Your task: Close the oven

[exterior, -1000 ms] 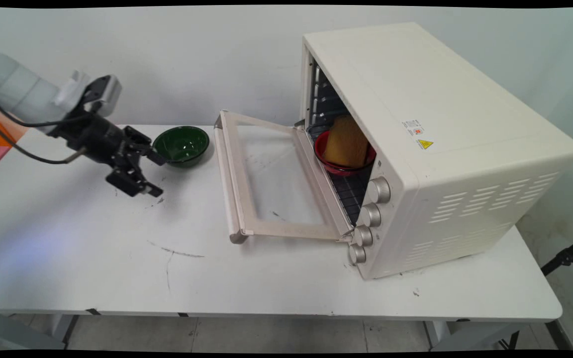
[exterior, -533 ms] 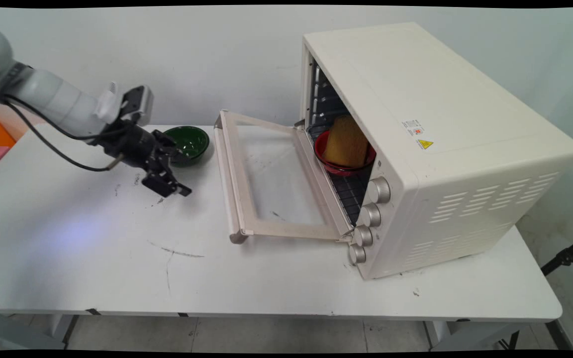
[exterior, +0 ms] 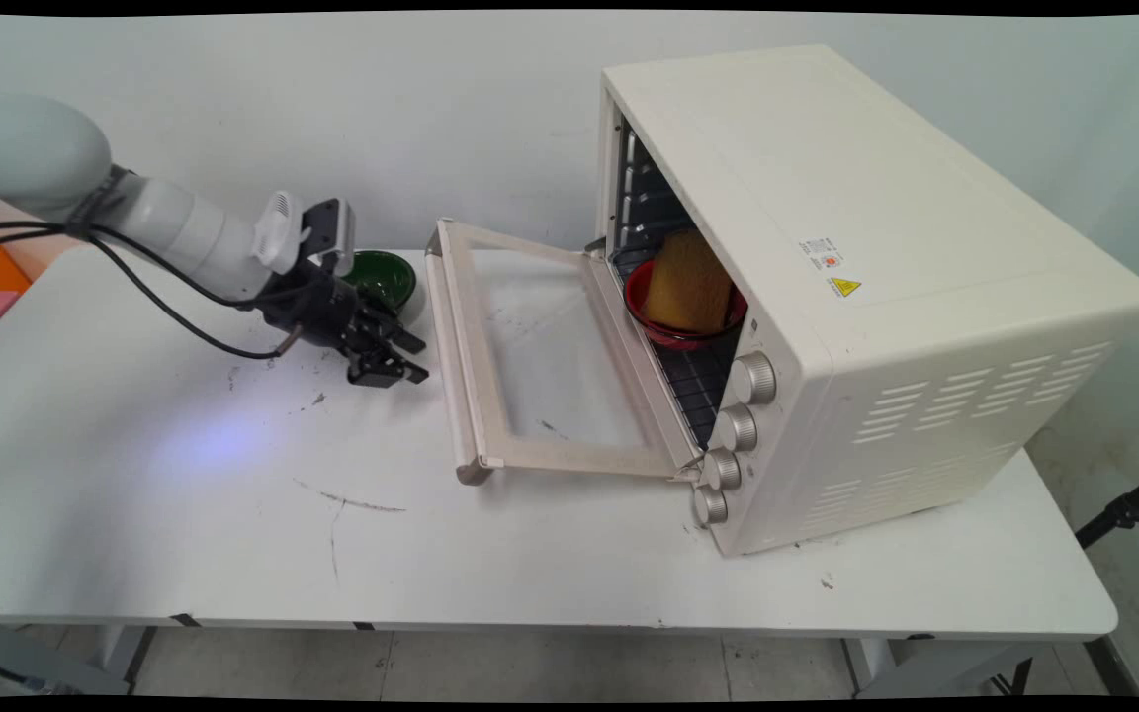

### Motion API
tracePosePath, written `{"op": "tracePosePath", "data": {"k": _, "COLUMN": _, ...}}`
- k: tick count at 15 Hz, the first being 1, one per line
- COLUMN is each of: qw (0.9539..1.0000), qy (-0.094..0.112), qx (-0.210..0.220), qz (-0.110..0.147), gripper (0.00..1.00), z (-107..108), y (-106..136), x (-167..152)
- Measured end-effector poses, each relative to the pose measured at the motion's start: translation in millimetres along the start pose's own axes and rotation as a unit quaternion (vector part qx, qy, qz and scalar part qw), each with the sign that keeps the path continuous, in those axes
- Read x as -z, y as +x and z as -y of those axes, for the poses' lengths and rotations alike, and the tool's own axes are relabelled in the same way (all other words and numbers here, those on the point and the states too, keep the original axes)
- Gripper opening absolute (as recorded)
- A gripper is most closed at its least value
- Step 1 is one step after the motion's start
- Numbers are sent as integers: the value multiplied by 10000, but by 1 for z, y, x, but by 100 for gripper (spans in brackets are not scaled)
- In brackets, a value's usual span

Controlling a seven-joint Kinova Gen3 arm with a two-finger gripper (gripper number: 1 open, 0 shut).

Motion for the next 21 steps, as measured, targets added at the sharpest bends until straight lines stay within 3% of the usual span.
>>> {"op": "tracePosePath", "data": {"k": 10, "qw": 9999, "qy": 139, "qx": 71, "qz": -40, "gripper": 0, "z": 1, "y": 4, "x": -29}}
{"op": "tracePosePath", "data": {"k": 21, "qw": 9992, "qy": 172, "qx": 250, "qz": -252, "gripper": 0, "z": 0, "y": 20, "x": -33}}
